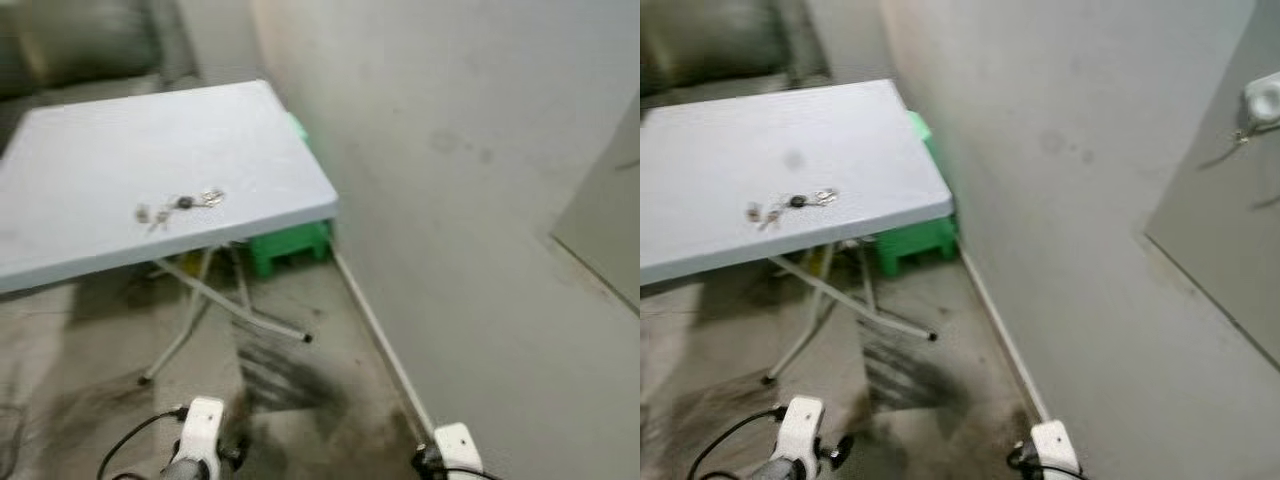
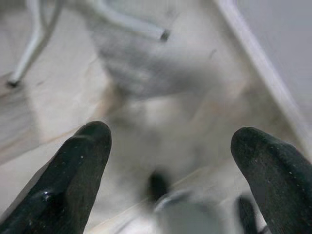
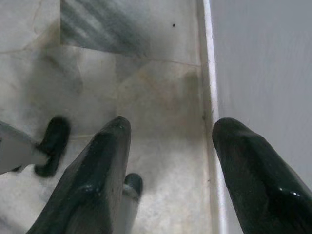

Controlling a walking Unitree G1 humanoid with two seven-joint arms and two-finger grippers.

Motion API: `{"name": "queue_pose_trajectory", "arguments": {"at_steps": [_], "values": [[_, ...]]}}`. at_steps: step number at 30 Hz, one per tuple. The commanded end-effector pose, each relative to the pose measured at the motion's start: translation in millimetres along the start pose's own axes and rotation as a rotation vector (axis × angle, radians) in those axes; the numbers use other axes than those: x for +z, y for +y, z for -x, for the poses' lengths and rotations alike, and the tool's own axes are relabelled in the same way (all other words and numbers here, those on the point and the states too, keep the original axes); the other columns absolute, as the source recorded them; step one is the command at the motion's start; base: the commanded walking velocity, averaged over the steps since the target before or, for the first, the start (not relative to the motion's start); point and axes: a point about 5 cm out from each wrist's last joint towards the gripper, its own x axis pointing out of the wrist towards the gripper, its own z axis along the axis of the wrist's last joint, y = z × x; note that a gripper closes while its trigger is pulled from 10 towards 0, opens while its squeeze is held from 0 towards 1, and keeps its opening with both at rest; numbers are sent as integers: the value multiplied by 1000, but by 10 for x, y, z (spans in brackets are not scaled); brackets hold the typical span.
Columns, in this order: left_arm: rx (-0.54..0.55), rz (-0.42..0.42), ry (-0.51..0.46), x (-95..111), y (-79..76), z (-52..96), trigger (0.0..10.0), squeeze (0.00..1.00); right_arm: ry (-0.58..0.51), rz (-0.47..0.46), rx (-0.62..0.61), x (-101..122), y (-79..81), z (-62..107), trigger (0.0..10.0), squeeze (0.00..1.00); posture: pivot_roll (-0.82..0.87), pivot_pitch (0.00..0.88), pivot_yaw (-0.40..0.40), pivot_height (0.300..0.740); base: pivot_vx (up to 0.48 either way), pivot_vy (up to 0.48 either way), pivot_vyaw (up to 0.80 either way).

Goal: Hang keys on a hook

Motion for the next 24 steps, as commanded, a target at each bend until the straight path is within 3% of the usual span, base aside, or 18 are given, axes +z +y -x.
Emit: {"name": "queue_pose_trajectory", "arguments": {"at_steps": [1,10,15,19,21,24], "values": [[19,-1,-112,243,130,-21,10000,0,-111,-10,16,239,23,-61,10000,0,-16,45,12,740,0,0,800],[-3,8,-297,568,80,-52,10000,0,-258,-27,37,486,13,-75,10000,0,-25,61,18,740,0,0,800],[-40,-26,-482,867,27,-2,10000,0,-461,-79,34,804,-24,-37,10000,0,-25,67,18,740,0,0,800],[-16,-18,-549,1007,34,27,10000,0,-569,-97,47,973,8,4,10000,0,-31,71,16,740,0,0,800],[13,-17,-582,1092,49,37,10000,0,-608,-175,64,1055,12,9,10000,0,-30,70,15,740,0,0,0],[-3,1,-625,1224,38,51,10000,0,-660,-157,46,1196,-12,31,10000,0,-31,69,15,740,0,0,0]]}}
